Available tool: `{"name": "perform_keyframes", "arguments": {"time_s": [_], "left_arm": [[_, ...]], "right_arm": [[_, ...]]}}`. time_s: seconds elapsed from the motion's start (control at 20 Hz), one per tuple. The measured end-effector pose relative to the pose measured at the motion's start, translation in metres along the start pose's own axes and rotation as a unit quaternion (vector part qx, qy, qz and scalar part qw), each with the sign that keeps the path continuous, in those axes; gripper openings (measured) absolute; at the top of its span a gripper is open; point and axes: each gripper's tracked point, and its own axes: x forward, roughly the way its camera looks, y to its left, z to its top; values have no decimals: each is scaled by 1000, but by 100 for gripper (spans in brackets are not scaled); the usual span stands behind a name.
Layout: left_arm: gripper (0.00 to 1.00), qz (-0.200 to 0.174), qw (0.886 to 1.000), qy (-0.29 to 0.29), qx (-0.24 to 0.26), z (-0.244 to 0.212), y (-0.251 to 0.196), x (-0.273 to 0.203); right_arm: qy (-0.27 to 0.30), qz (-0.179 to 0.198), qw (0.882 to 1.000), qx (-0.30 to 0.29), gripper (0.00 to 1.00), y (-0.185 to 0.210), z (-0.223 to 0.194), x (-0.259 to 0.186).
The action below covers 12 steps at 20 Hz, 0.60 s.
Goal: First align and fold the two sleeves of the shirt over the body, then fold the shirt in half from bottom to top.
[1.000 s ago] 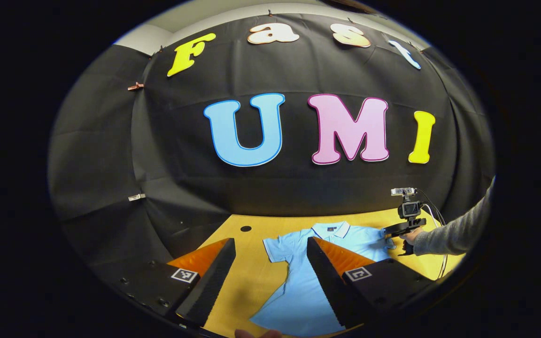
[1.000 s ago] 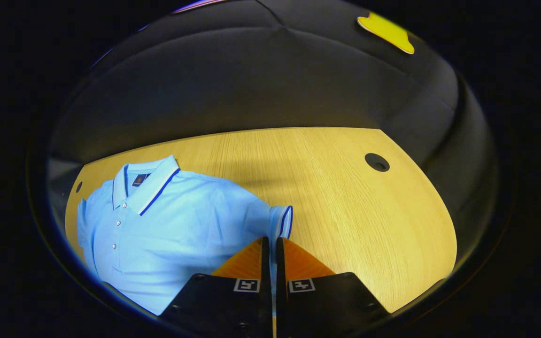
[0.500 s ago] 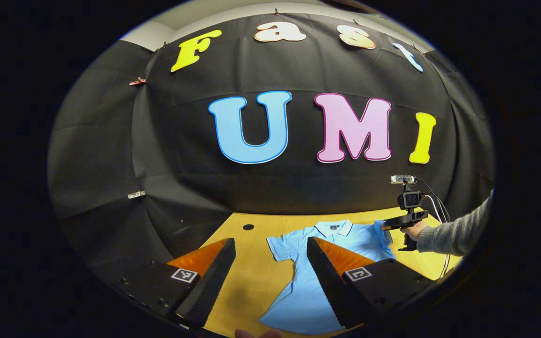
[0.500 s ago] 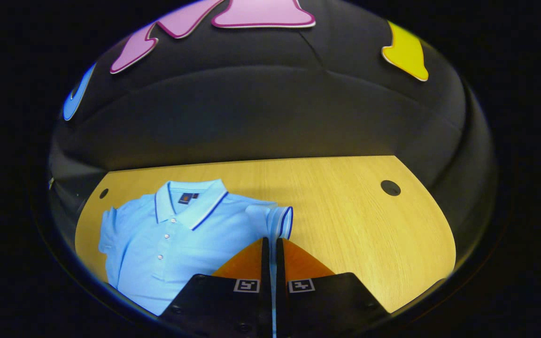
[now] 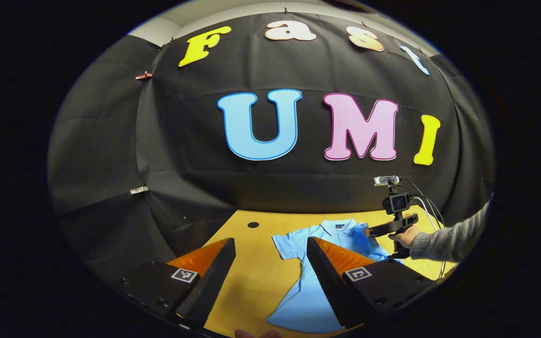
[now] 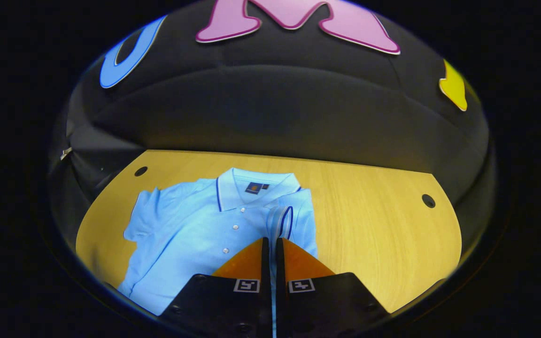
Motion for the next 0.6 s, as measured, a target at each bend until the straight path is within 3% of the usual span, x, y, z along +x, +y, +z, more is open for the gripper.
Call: {"name": "perform_keyframes", "arguments": {"time_s": [0.3, 0.6], "left_arm": [[98, 17, 1000, 10, -11, -8, 22, 0], [98, 27, 1000, 13, -1, -13, 33, -3]], "right_arm": [[33, 28, 999, -28, 7, 55, -29, 14], [60, 34, 997, -37, 7, 73, -50, 26]]}}
